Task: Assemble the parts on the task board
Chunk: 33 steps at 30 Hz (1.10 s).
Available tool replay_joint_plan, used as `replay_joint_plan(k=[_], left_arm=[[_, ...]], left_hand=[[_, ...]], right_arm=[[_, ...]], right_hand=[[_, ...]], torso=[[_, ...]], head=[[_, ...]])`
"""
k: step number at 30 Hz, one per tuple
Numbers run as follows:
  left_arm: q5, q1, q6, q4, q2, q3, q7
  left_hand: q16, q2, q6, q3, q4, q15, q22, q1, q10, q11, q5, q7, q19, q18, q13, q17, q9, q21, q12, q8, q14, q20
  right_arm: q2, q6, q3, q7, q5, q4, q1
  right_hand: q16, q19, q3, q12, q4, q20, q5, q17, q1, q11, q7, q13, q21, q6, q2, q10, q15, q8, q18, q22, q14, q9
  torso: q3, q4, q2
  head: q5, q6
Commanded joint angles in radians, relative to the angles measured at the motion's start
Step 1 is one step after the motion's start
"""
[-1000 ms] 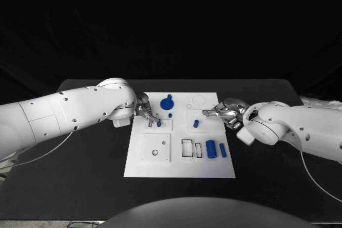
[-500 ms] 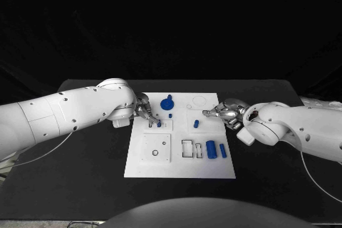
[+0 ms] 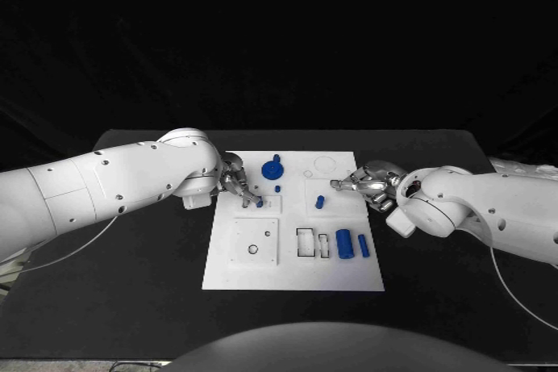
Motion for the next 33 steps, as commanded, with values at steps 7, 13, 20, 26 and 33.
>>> replay_joint_plan(k=[7, 13, 20, 26, 33], left_arm=[[0.007, -0.003, 0.022, 0.002, 0.001, -0.002, 0.002], [0.006, -0.003, 0.02, 0.001, 0.002, -0.002, -0.004], [-0.001, -0.003, 0.023, -0.002, 0.007, -0.002, -0.013], [-0.004, -0.003, 0.033, -0.005, 0.01, -0.002, -0.019], [-0.007, -0.003, 0.023, -0.007, 0.013, -0.002, -0.018]], left_hand=[[0.003, -0.001, 0.002, -0.004, -0.002, -0.005, 0.263, -0.004, 0.108, -0.004, 0.004, 0.0, 0.105, -0.007, 0.23, 0.263, -0.002, 0.002, -0.001, -0.003, 0.104, -0.002], [0.003, 0.003, 0.002, 0.001, -0.004, -0.005, 0.263, 0.006, 0.108, -0.006, 0.006, -0.002, 0.105, -0.007, 0.23, 0.263, -0.002, 0.002, -0.001, -0.005, 0.104, -0.001], [0.003, 0.005, 0.001, 0.007, -0.006, -0.006, 0.263, 0.019, 0.108, -0.007, 0.007, -0.003, 0.105, -0.007, 0.23, 0.263, -0.003, 0.002, -0.001, -0.006, 0.104, -0.001], [0.003, 0.006, 0.001, 0.008, -0.006, -0.006, 0.263, 0.022, 0.108, -0.007, 0.007, -0.003, 0.105, -0.007, 0.23, 0.263, -0.003, 0.002, -0.001, -0.007, 0.104, 0.0], [0.003, 0.007, 0.0, 0.009, -0.005, -0.006, 0.263, 0.023, 0.108, -0.007, 0.007, -0.003, 0.105, -0.007, 0.23, 0.263, -0.003, 0.002, -0.001, -0.007, 0.104, 0.0]], right_arm=[[0.001, 0.005, 0.0, 0.009, -0.008, 0.0, -0.001], [0.001, 0.006, 0.0, 0.008, -0.008, 0.0, -0.001], [0.002, 0.006, 0.0, 0.008, -0.008, 0.0, -0.001], [0.003, 0.006, 0.0, 0.008, -0.008, 0.0, -0.001], [0.004, 0.007, 0.0, 0.008, -0.008, 0.0, -0.001]], right_hand=[[0.004, 0.106, -0.004, 0.004, 0.0, 0.006, 0.005, 0.263, 0.001, 0.007, 0.013, 0.263, 0.004, -0.005, 0.008, 0.107, 0.006, 0.007, -0.014, 0.263, 0.104, 0.001], [0.004, 0.106, -0.004, 0.004, 0.0, 0.006, 0.005, 0.263, 0.001, 0.007, 0.013, 0.263, 0.004, -0.005, 0.008, 0.107, 0.006, 0.007, -0.014, 0.263, 0.104, 0.001], [0.004, 0.106, -0.004, 0.004, 0.0, 0.006, 0.005, 0.263, 0.001, 0.007, 0.013, 0.263, 0.004, -0.005, 0.008, 0.107, 0.006, 0.007, -0.014, 0.263, 0.104, 0.001], [0.004, 0.106, -0.004, 0.004, 0.0, 0.006, 0.005, 0.263, 0.001, 0.007, 0.013, 0.263, 0.004, -0.005, 0.008, 0.107, 0.006, 0.007, -0.014, 0.263, 0.104, 0.001], [0.004, 0.106, -0.004, 0.004, 0.0, 0.006, 0.005, 0.263, 0.001, 0.007, 0.013, 0.263, 0.004, -0.005, 0.008, 0.107, 0.006, 0.007, -0.014, 0.263, 0.104, 0.001]], torso=[[-0.0001, 0.0001, 0.0], [-0.0007, 0.0001, 0.0], [-0.0002, 0.0004, 0.0], [0.0, -0.0003, 0.0], [0.0, -0.0003, 0.0]], head=[[-0.001, 0.0], [-0.002, 0.0], [-0.001, 0.0], [0.0, 0.001], [0.0, 0.002]])
